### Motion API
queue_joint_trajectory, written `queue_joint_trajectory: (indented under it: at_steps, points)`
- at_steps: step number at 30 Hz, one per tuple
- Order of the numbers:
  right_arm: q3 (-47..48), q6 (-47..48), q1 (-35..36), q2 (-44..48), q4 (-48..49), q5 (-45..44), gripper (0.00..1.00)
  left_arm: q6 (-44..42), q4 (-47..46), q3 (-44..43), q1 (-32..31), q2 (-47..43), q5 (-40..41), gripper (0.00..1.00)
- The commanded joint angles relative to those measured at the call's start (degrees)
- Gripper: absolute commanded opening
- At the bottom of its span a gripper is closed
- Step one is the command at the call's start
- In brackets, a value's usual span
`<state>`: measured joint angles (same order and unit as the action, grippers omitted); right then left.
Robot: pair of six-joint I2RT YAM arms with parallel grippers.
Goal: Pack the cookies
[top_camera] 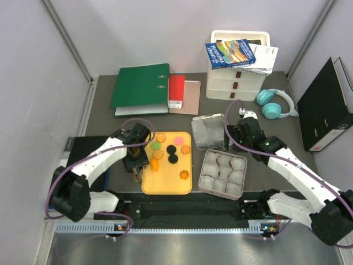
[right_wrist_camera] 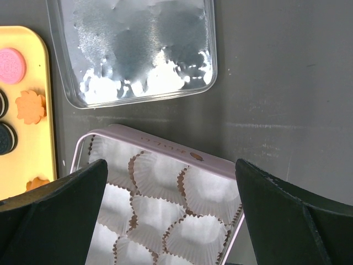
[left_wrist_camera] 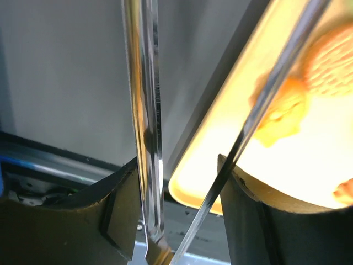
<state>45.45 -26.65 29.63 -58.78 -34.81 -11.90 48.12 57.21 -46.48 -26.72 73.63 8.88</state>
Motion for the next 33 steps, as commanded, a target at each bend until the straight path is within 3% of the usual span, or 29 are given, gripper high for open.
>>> queue_joint_trajectory:
  at_steps: [1,7,14,17,19,22,29,33]
  points:
    - [3.41,-0.15,0.61,-0.28,1.58,0.74,0.99,-1.96,1.94,-6.50,0.00,1.68,7.28,0.59]
    - [3.42,-0.15,0.52,0.25,1.06,1.09,0.99,-8.02,1.68,-12.57,3.33,9.76,10.98,0.58]
    - [2.89,-0.06,0.52,1.74,0.79,1.09,0.99,-16.12,-0.08,-20.48,11.93,20.41,12.03,0.59]
    - [2.98,-0.15,0.61,2.01,0.62,1.35,0.99,-18.58,-0.26,-24.18,15.02,24.80,11.51,0.69]
    - [2.89,-0.15,0.61,2.01,0.53,1.18,0.99,-19.64,0.35,-26.28,15.47,26.73,11.85,0.87]
    - [2.63,-0.15,0.61,2.18,0.70,1.00,0.99,-19.64,-0.25,-26.47,15.47,27.27,10.55,0.99]
    - [2.54,-0.06,0.61,1.39,1.50,1.53,0.99,-16.13,-5.08,-22.08,15.47,25.70,5.10,0.99]
    - [2.62,-0.24,0.61,0.87,1.67,1.53,0.99,-13.58,-9.65,-17.34,15.47,19.04,2.98,0.99]
